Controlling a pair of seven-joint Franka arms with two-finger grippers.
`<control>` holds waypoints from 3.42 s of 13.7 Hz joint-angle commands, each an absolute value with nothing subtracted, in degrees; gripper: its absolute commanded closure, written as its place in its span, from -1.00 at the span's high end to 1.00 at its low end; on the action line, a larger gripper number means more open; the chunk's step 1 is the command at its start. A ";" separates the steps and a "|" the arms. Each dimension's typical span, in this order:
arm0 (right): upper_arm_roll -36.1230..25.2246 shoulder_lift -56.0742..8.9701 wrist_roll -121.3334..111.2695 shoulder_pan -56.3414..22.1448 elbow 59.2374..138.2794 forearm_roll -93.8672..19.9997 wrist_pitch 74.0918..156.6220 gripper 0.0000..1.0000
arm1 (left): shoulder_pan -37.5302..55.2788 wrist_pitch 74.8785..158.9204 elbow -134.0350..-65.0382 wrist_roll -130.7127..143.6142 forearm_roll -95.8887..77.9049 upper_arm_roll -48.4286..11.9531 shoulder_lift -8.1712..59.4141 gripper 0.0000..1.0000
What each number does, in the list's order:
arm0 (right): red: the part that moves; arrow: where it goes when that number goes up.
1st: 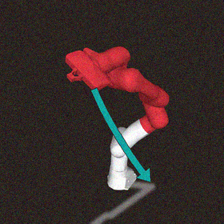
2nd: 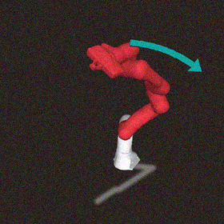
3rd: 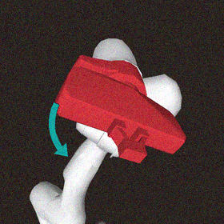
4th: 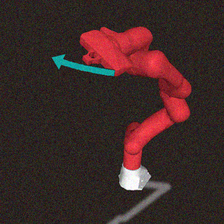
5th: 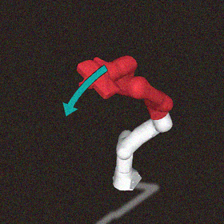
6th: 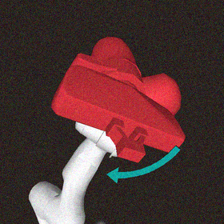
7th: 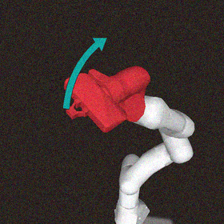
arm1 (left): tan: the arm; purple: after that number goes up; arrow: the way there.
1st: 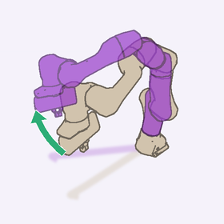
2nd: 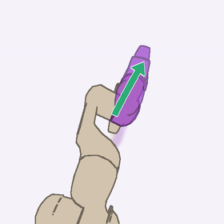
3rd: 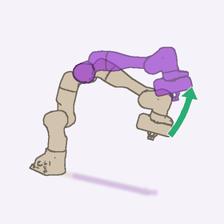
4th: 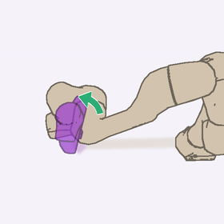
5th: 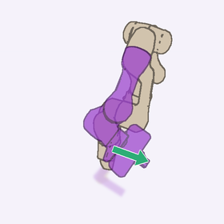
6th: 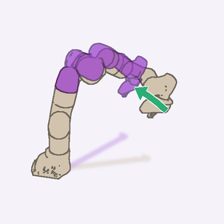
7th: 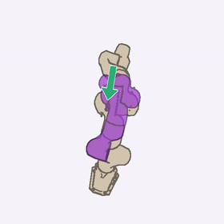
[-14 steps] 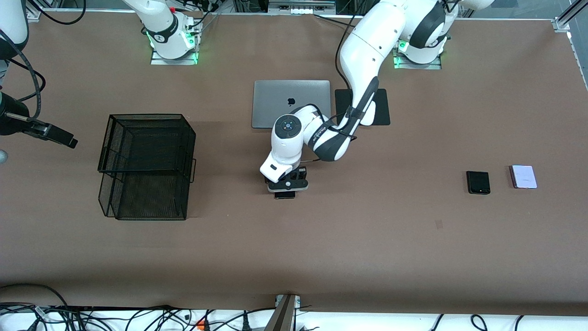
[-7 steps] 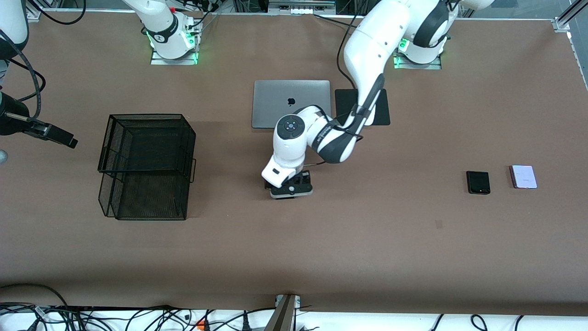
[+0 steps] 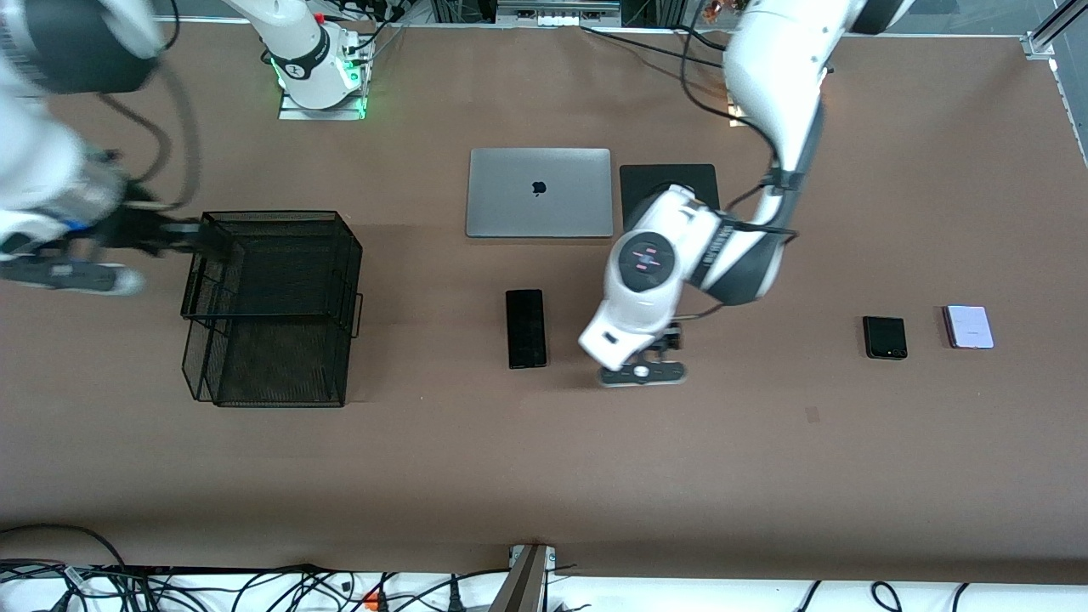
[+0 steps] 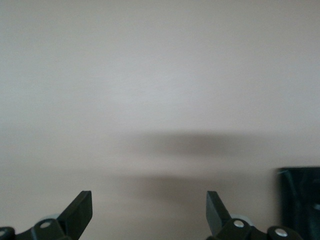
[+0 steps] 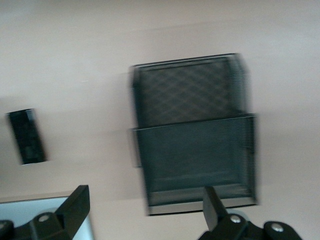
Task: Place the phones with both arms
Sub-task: 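Grasp the black phone with the right gripper while the left gripper grasps the flip phone, then carry the black phone with the right gripper into the mesh basket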
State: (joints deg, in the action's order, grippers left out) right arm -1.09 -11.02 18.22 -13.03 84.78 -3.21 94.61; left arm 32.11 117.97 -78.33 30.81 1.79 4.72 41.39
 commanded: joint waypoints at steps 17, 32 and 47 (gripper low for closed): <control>-2.02 -48.60 39.72 -42.19 78.57 0.34 133.68 1.00 | -20.54 141.94 -112.58 -9.93 8.88 -8.85 27.33 1.00; -2.29 -52.65 43.24 -43.07 78.66 6.24 137.72 0.80 | -30.67 153.98 -119.09 -16.09 9.67 -13.97 30.32 1.00; -20.10 -23.14 31.78 -40.44 82.86 4.33 105.57 -1.00 | -30.50 158.64 -119.00 -10.65 9.58 -13.89 33.49 1.00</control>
State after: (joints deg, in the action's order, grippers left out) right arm -16.99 -29.76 37.88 -41.11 77.01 6.23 107.35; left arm -29.92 157.32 -118.91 -13.29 8.87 -13.52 32.88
